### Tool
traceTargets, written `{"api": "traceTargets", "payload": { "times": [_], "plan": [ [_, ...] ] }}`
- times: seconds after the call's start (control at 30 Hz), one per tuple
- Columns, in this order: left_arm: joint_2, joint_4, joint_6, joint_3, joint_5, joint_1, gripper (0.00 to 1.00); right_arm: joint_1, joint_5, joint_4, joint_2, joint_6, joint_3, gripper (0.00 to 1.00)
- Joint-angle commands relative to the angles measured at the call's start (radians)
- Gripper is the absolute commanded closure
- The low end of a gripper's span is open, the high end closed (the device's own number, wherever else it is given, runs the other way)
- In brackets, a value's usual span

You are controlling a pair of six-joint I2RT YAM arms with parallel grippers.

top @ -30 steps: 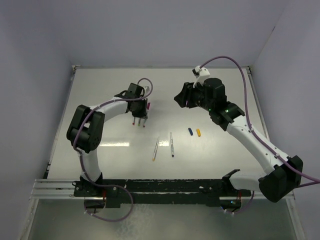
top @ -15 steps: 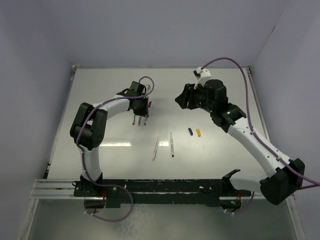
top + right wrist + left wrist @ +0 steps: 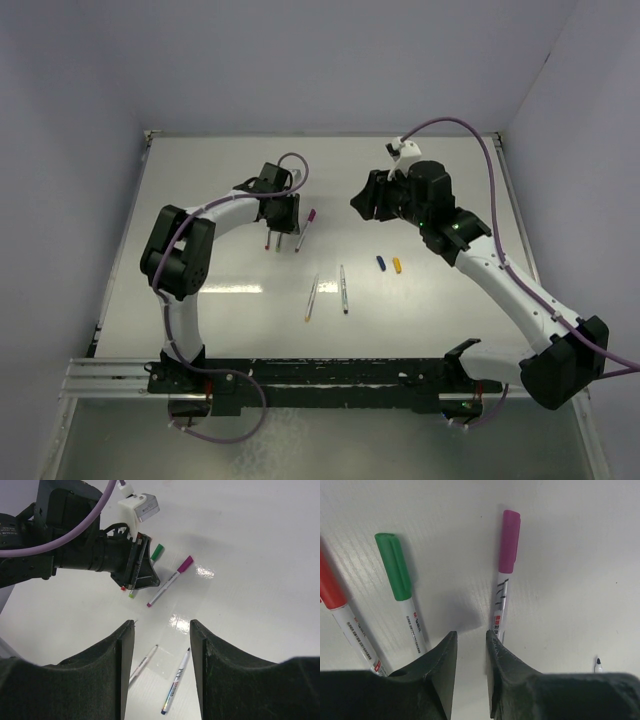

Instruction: Insert the pens into the pen caps

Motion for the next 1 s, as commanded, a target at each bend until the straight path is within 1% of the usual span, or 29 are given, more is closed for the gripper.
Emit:
{"api": "traceTargets", "payload": {
  "times": [0.0, 0.13, 0.17, 0.23, 0.27, 0.33, 0.4, 0.5, 0.63, 0.73, 0.87, 0.97],
  "plan": [
    [-0.055, 0.025, -0.018, 0.047, 0.004, 0.002, 0.68, -0.003, 0.041, 0.038, -0.013, 0.019, 0.002, 0.50],
    [-0.109, 0.029, -0.016, 0.057, 0.013, -0.004, 0.67, -0.002, 0.120, 0.026, -0.017, 0.044, -0.001, 0.49],
    [-0.124, 0.030, -0.016, 0.057, 0.013, -0.007, 0.67, -0.002, 0.146, 0.020, -0.017, 0.060, -0.003, 0.49],
    [-0.155, 0.027, -0.012, 0.057, 0.014, -0.013, 0.66, -0.006, 0.202, 0.006, -0.014, 0.093, -0.006, 0.43],
    [-0.168, 0.023, -0.007, 0.056, 0.014, -0.017, 0.66, -0.012, 0.226, -0.009, -0.009, 0.109, -0.005, 0.43],
    [-0.202, 0.013, 0.005, 0.051, 0.012, -0.031, 0.65, -0.042, 0.257, -0.054, 0.004, 0.144, -0.001, 0.58],
    [-0.230, -0.001, 0.016, 0.035, 0.007, -0.052, 0.65, -0.089, 0.251, -0.089, 0.021, 0.172, -0.001, 0.59],
    [-0.275, -0.025, 0.031, -0.011, -0.030, -0.103, 0.64, -0.161, 0.204, -0.110, 0.038, 0.191, -0.025, 0.55],
    [-0.337, -0.099, 0.040, -0.079, -0.121, -0.206, 0.64, -0.231, 0.186, -0.116, 0.046, 0.196, -0.089, 0.51],
    [-0.375, -0.147, 0.013, -0.135, -0.128, -0.261, 0.64, -0.251, 0.201, -0.121, 0.047, 0.184, -0.123, 0.48],
    [-0.407, -0.212, -0.012, -0.199, -0.139, -0.313, 0.63, -0.253, 0.213, -0.126, 0.057, 0.178, -0.166, 0.37],
    [-0.406, -0.245, -0.022, -0.225, -0.170, -0.358, 0.62, -0.254, 0.207, -0.115, 0.065, 0.178, -0.186, 0.34]
  ]
}}
